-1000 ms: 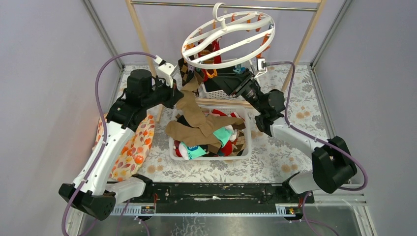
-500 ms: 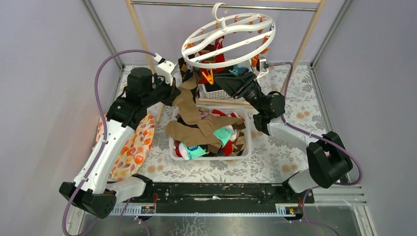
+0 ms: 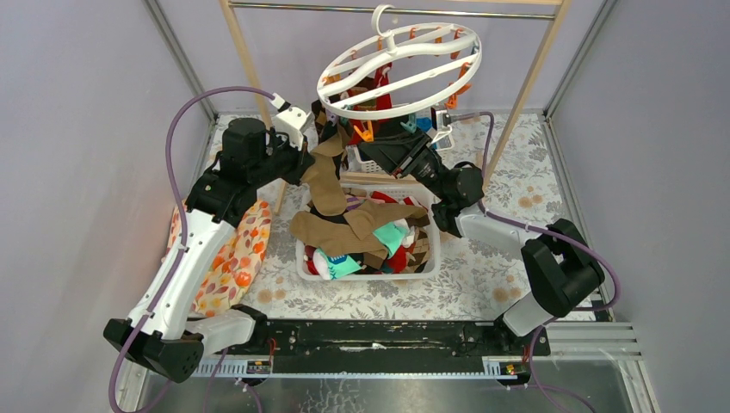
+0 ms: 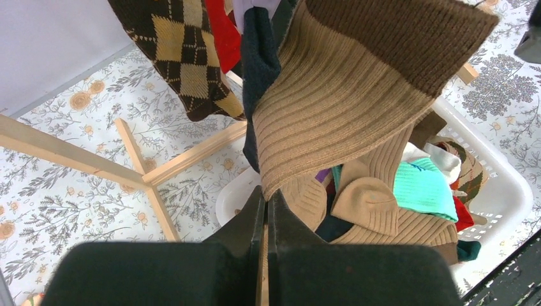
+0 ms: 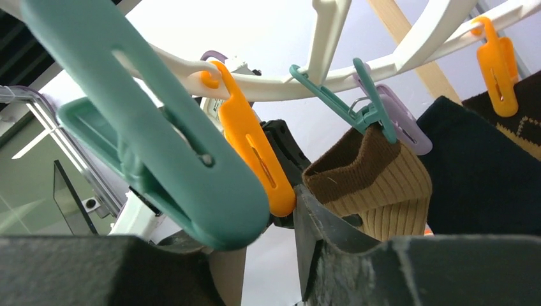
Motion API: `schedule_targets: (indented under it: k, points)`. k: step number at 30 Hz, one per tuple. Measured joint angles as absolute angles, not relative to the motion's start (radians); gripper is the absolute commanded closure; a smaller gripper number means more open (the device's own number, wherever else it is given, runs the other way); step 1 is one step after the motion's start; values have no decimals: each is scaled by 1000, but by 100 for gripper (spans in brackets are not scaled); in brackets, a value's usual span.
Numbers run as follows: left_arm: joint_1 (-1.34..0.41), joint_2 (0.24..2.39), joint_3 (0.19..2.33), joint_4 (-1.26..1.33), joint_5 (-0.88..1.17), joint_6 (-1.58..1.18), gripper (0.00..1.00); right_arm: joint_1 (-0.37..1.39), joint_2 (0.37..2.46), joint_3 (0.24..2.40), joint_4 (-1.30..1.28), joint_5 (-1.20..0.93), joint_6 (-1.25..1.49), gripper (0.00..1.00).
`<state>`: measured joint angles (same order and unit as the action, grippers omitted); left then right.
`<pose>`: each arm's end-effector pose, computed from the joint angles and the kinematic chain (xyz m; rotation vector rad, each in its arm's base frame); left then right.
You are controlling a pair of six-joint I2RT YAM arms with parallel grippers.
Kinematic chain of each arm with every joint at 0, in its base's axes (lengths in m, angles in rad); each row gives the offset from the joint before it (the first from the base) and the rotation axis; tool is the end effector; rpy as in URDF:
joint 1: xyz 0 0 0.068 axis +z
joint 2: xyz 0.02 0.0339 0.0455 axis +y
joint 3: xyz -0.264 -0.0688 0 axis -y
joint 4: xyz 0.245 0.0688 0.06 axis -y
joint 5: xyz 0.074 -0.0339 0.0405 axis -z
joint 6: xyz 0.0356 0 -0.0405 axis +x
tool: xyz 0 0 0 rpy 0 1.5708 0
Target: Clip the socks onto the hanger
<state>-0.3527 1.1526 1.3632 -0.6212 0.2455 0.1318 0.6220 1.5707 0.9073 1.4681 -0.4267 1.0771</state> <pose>0.2216 -0.0908 0.4213 0.6311 1.8859 -0.3862 0.2545 0.2006 0.3506 -0.2590 0.9516 1.7431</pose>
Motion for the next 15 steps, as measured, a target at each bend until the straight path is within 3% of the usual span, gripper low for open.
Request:
schedule_targets:
  k: [5,11,15]
  points:
    - [-353,1153,1363,-622,242,139,100,622,1562,907,1479,-408,1051,73]
    - [-353,1153,1363,-621,224,151,100,623,1542,907,1494,-405,1037,97]
    - [-353,1155,1363,-612,188,168,99,627,1535,902,1485,-394,1013,100]
